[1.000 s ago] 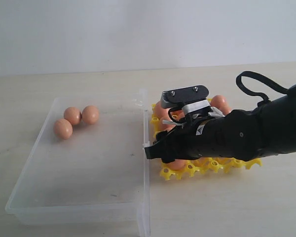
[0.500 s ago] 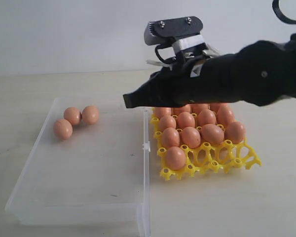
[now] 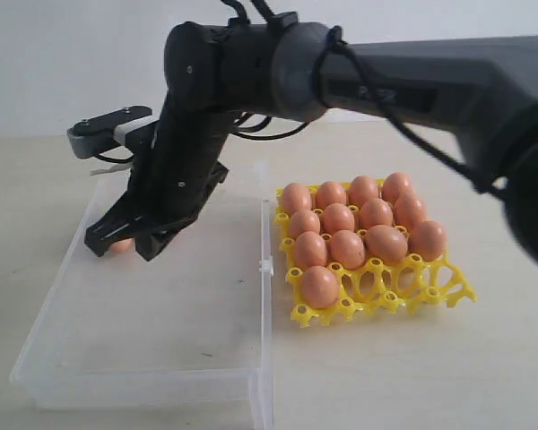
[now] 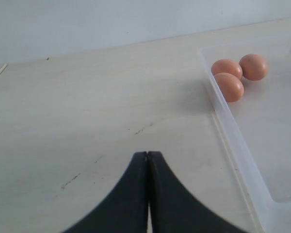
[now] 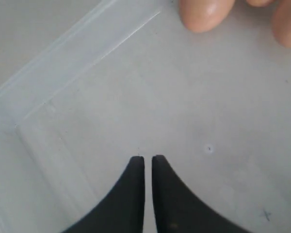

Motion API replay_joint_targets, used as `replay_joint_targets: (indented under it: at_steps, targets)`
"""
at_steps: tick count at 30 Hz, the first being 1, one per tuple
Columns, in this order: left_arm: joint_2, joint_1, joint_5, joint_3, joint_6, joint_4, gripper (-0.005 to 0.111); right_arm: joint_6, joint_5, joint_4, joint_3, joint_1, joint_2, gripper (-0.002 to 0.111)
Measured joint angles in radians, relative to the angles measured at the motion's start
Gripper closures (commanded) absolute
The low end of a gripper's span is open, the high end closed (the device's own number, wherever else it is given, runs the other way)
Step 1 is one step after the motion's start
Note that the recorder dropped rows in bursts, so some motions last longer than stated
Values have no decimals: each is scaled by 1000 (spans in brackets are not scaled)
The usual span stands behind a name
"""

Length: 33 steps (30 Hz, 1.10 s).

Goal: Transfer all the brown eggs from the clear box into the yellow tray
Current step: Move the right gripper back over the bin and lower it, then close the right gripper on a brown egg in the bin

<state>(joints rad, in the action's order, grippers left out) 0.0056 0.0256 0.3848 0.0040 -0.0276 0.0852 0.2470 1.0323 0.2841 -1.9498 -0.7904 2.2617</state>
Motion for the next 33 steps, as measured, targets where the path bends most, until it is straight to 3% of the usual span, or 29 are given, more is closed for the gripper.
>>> replay_joint_targets:
  at_steps: [3, 6, 15, 33]
  targets:
    - [0, 0, 0, 0, 0, 0, 107, -49, 44, -31, -191, -11, 110, 62]
    - [0, 0, 0, 0, 0, 0, 107, -128, 25, -50, -294, -11, 184, 56]
    - [0, 0, 0, 0, 0, 0, 107, -200, -198, -97, -307, -11, 218, 55]
    - [0, 0, 0, 0, 0, 0, 107, -212, -311, -137, -307, -11, 290, 55]
